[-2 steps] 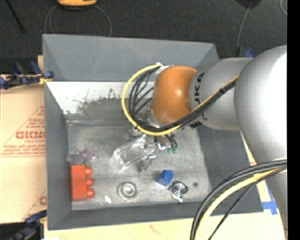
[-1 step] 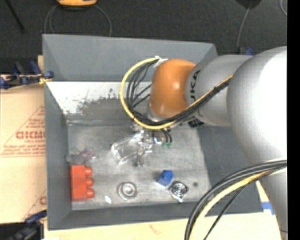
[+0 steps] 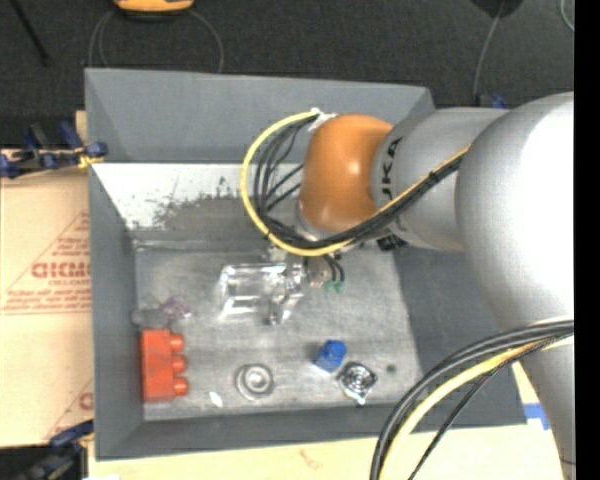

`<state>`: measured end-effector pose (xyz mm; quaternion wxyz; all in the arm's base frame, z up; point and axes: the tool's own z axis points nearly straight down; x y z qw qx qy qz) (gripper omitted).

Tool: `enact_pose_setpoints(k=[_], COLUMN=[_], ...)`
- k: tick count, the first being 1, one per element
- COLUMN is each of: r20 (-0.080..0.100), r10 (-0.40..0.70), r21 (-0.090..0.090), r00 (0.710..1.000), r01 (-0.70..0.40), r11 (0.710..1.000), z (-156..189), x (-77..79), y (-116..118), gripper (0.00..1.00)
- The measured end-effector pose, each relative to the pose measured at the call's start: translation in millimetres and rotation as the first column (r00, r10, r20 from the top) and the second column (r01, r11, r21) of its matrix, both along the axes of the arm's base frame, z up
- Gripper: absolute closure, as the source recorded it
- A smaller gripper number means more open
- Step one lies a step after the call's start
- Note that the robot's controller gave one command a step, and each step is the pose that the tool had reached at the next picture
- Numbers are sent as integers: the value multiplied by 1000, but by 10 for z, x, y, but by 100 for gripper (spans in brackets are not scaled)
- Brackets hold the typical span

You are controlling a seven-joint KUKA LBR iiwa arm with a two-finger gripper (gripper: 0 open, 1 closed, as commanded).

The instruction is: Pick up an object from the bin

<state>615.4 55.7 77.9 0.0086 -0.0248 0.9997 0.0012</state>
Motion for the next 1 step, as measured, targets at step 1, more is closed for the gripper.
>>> enact_pose_setpoints(k=[1], r20=[-10], r10=[-4], r21=[-1], r00=[1000], r01=[4], r11=[1000], z=[1286], x=[15], y=[24], gripper=[100])
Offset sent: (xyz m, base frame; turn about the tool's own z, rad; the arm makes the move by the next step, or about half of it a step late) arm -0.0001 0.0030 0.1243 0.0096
